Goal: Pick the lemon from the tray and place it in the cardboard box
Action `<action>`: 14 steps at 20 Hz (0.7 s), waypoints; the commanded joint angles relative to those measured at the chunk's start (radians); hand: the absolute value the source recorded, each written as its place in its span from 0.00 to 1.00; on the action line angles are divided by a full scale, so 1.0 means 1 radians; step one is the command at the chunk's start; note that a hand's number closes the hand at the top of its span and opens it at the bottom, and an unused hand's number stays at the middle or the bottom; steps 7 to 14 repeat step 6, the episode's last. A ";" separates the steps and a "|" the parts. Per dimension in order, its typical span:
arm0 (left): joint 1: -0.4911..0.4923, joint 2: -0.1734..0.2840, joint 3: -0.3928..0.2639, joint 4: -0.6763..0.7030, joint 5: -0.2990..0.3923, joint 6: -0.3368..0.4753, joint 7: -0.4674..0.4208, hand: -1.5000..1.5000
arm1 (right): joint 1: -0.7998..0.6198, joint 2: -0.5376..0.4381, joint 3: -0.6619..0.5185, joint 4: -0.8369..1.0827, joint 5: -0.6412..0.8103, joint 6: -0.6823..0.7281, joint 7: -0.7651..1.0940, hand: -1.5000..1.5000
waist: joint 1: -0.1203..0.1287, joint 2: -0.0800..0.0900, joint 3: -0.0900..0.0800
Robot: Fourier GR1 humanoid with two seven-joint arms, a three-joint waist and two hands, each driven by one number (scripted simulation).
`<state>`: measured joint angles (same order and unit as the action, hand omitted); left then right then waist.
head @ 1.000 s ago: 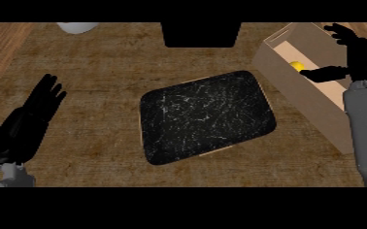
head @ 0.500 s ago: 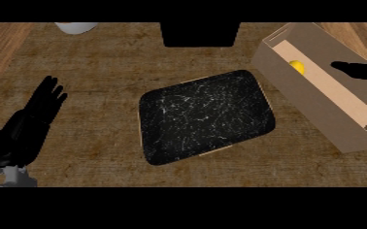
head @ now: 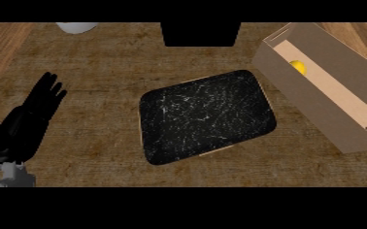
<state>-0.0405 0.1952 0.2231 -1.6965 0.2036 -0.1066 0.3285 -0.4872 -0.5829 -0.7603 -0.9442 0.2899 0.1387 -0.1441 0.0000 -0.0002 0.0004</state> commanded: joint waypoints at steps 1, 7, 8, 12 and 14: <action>-0.022 0.026 0.023 0.056 0.009 -0.036 -0.031 0.50 | 0.038 -0.068 -0.009 0.045 -0.070 0.050 -0.051 0.00 | 0.001 0.001 0.000; 0.011 -0.022 0.002 0.109 -0.024 -0.032 -0.119 0.50 | 0.126 -0.131 -0.024 0.059 -0.115 0.125 -0.094 0.00 | -0.004 0.000 -0.001; 0.011 -0.022 0.002 0.109 -0.024 -0.032 -0.119 0.50 | 0.126 -0.131 -0.024 0.059 -0.115 0.125 -0.094 0.00 | -0.004 0.000 -0.001; 0.011 -0.022 0.002 0.109 -0.024 -0.032 -0.119 0.50 | 0.126 -0.131 -0.024 0.059 -0.115 0.125 -0.094 0.00 | -0.004 0.000 -0.001; 0.011 -0.022 0.002 0.109 -0.024 -0.032 -0.119 0.50 | 0.126 -0.131 -0.024 0.059 -0.115 0.125 -0.094 0.00 | -0.004 0.000 -0.001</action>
